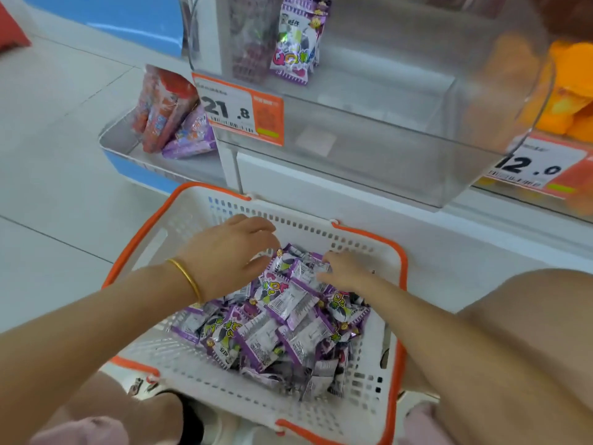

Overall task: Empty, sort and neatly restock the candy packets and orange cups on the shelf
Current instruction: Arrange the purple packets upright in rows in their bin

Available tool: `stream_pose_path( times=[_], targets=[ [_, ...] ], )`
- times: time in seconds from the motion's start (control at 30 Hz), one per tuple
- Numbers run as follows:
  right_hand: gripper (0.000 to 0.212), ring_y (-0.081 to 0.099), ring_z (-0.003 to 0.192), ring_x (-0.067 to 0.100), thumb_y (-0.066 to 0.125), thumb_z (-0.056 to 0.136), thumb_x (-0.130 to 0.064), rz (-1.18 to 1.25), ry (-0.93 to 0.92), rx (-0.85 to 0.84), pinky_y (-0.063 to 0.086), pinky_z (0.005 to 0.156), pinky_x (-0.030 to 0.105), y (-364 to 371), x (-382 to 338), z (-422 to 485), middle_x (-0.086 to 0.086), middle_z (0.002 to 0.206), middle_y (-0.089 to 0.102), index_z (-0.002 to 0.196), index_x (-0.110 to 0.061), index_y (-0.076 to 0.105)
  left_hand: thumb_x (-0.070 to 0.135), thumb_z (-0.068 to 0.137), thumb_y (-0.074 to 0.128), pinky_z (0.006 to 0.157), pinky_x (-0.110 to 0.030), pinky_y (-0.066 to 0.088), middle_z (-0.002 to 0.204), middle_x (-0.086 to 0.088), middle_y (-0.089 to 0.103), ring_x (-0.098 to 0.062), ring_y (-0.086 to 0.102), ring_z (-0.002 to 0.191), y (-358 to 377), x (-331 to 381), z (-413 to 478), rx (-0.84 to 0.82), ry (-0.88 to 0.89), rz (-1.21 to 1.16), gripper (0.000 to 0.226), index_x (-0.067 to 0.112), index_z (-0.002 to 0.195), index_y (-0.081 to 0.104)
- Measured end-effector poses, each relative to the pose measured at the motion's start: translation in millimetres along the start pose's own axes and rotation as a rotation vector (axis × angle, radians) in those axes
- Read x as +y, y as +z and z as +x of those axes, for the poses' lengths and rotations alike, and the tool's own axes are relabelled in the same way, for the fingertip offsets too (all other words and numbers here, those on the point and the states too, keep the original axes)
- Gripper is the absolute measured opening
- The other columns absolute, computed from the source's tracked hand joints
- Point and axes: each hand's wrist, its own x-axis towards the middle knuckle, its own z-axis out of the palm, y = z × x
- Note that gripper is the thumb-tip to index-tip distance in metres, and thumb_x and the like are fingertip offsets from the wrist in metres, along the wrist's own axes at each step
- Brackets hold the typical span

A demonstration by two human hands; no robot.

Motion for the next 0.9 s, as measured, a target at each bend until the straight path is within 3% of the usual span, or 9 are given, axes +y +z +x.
stream_pose_path(
  times=[0.1, 0.2, 0.27, 0.33, 0.47, 0.6, 0.7, 0.83, 0.9],
  targets=[
    [0.062, 0.052, 0.114, 0.026, 0.063, 0.088, -0.038, 0.122, 0.045, 0.064, 0.044, 0.095, 0.035, 27.8, 9.4, 18.0, 0.016, 0.134, 0.048, 0.136, -0.008, 0.038, 0.042, 0.087, 0.036, 0.079, -0.045, 0.054, 0.125, -0.002, 0.058, -0.027, 0.057, 0.108, 6.8, 0.1, 1.5, -0.005, -0.085, -0.036, 0.042, 0.023, 0.109, 0.066],
    [0.070, 0.052, 0.107, 0.021, 0.078, 0.076, -0.031, 0.373, 0.144, 0.216, 0.043, 0.088, 0.028, 45.0, 8.0, 23.6, 0.012, 0.127, 0.050, 0.130, -0.009, 0.039, 0.031, 0.095, 0.047, 0.094, -0.040, 0.047, 0.138, 0.003, 0.045, -0.021, 0.045, 0.123, 12.4, -1.4, 4.4, -0.054, -0.131, -0.059, 0.029, 0.026, 0.120, 0.060],
    [0.082, 0.051, 0.113, 0.026, 0.085, 0.066, -0.036, 0.437, 0.208, 0.288, 0.045, 0.093, 0.034, 51.7, 6.4, 27.6, 0.011, 0.129, 0.048, 0.129, -0.012, 0.038, 0.030, 0.095, 0.046, 0.097, -0.037, 0.045, 0.141, 0.004, 0.041, -0.018, 0.041, 0.126, 13.8, -2.6, 7.4, -0.099, -0.135, -0.043, 0.030, 0.028, 0.123, 0.057],
    [0.094, 0.046, 0.124, 0.031, 0.084, 0.063, -0.047, 0.437, 0.258, 0.223, 0.044, 0.100, 0.042, 55.9, 3.7, 29.0, 0.010, 0.137, 0.045, 0.135, -0.013, 0.035, 0.031, 0.096, 0.043, 0.098, -0.036, 0.044, 0.143, 0.006, 0.038, -0.016, 0.038, 0.128, 14.6, -6.0, 10.2, -0.143, -0.154, -0.036, 0.030, 0.030, 0.124, 0.055],
    [0.075, 0.052, 0.118, 0.030, 0.071, 0.071, -0.063, 0.136, 0.224, 0.126, 0.048, 0.092, 0.042, 55.3, -1.6, 18.7, 0.008, 0.127, 0.056, 0.123, -0.013, 0.048, 0.032, 0.096, 0.042, 0.100, -0.036, 0.041, 0.144, 0.007, 0.034, -0.015, 0.037, 0.129, 15.9, -9.8, 15.5, -0.177, -0.158, -0.038, 0.031, 0.030, 0.125, 0.052],
    [0.051, 0.056, 0.101, 0.023, 0.070, 0.083, -0.040, 0.172, 0.134, 0.195, 0.046, 0.081, 0.033, 32.0, -9.4, -5.5, 0.006, 0.112, 0.058, 0.119, -0.009, 0.049, 0.031, 0.096, 0.044, 0.102, -0.037, 0.040, 0.141, 0.005, 0.035, -0.018, 0.042, 0.126, 18.1, -7.6, 17.8, -0.209, -0.154, -0.038, 0.035, 0.027, 0.130, 0.048],
    [0.040, 0.057, 0.078, 0.018, 0.070, 0.082, -0.042, 0.164, 0.069, 0.294, 0.046, 0.066, 0.032, 1.6, -20.5, -28.9, 0.002, 0.090, 0.061, 0.103, -0.012, 0.055, 0.034, 0.094, 0.047, 0.099, -0.037, 0.042, 0.138, 0.002, 0.036, -0.020, 0.048, 0.119, 17.5, 3.5, 16.7, -0.205, -0.191, -0.105, 0.047, 0.023, 0.138, 0.037],
    [0.045, 0.067, 0.081, 0.015, 0.079, 0.067, -0.046, 0.539, -0.063, 0.339, 0.055, 0.076, 0.039, -42.2, -45.7, -74.2, 0.001, 0.089, 0.071, 0.097, -0.016, 0.065, 0.047, 0.088, 0.055, 0.110, -0.035, 0.031, 0.149, -0.004, 0.021, -0.023, 0.032, 0.134, 17.4, 33.2, 8.8, -0.171, -0.213, -0.308, 0.080, 0.022, 0.148, 0.008],
    [0.055, 0.068, 0.086, 0.017, 0.077, 0.058, -0.053, 0.675, -0.095, 0.318, 0.055, 0.079, 0.040, -56.0, -57.1, -99.6, 0.000, 0.094, 0.071, 0.099, -0.018, 0.066, 0.049, 0.084, 0.059, 0.111, -0.033, 0.029, 0.150, -0.001, 0.019, -0.021, 0.026, 0.137, 15.1, 48.5, 6.9, -0.076, -0.252, -0.508, 0.086, 0.023, 0.148, 0.007]
  ],
)
